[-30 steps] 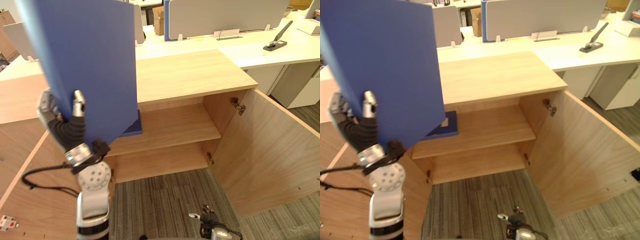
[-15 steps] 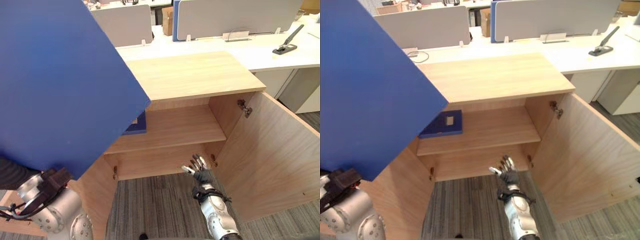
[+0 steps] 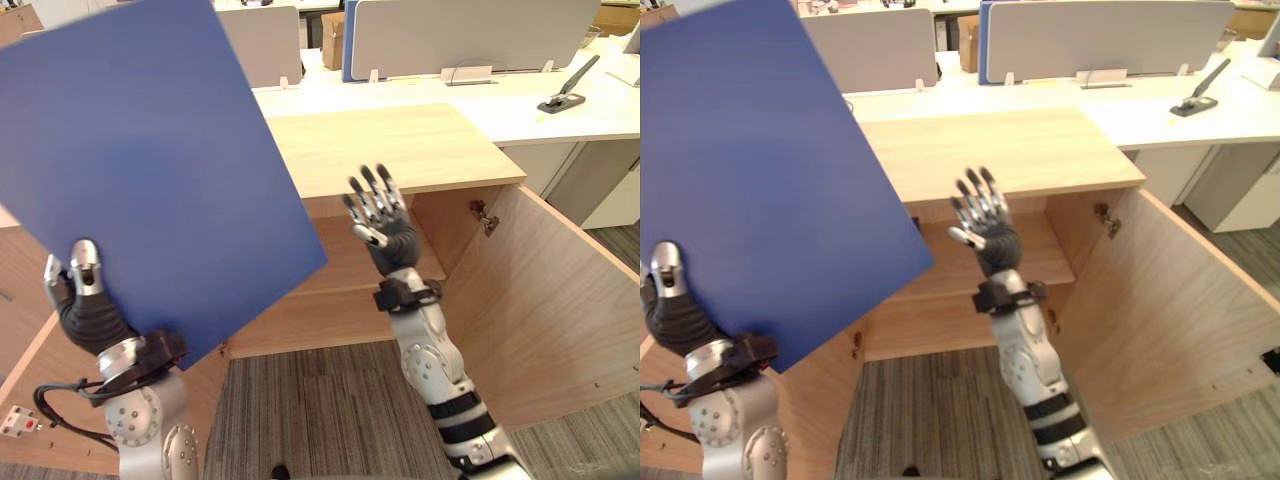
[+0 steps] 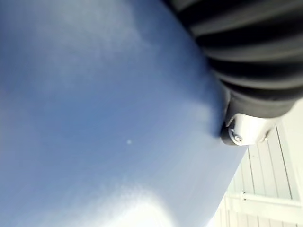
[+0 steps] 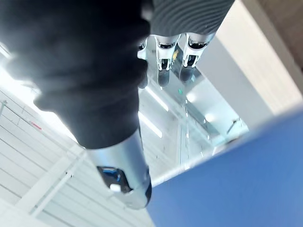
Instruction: Walk over to the cabinet, pick up the folder, carry it to the office cabinet, place the folder inside the office cabinet, then close the office cabinet door
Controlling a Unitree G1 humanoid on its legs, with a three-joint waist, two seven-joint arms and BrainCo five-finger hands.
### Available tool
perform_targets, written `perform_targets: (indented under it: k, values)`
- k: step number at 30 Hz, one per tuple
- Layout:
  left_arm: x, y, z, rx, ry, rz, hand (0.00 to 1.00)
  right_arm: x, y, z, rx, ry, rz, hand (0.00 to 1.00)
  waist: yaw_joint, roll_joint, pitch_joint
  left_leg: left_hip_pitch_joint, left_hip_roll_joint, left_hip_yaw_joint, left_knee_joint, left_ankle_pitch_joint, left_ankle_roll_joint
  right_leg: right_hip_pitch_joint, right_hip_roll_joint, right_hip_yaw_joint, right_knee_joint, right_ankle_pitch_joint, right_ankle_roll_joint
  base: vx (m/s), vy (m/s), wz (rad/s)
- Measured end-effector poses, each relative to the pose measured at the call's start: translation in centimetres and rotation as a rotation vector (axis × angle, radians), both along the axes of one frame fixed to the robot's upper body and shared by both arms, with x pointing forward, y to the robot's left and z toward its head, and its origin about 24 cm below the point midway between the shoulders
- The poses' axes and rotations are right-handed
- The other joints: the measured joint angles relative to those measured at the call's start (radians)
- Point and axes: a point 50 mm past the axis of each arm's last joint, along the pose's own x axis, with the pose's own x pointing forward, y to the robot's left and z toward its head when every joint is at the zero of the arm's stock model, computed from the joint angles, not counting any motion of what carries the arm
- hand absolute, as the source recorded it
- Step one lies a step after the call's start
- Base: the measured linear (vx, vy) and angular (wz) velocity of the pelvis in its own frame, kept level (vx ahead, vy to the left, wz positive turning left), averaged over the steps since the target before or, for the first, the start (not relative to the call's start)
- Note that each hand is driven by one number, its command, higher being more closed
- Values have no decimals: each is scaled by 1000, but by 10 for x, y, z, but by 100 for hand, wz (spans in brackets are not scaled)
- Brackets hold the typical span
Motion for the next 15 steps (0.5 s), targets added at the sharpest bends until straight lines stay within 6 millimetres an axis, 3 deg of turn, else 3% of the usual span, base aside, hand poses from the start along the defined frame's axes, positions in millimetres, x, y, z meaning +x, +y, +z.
perform_targets:
  k: [3,15]
  values:
    - [6,-7,-7,66,67,-28,100,3,15,9,-24,-30,106,0,10,0,0,7,0,2,0,0,0,6,0,1,1,0,0,0,0,0]
    - [10,-4,-12,152,122,-12,100,33,19,18,-214,20,217,0,23,-1,-1,10,3,4,0,4,-2,6,3,4,3,2,-3,-12,2,0]
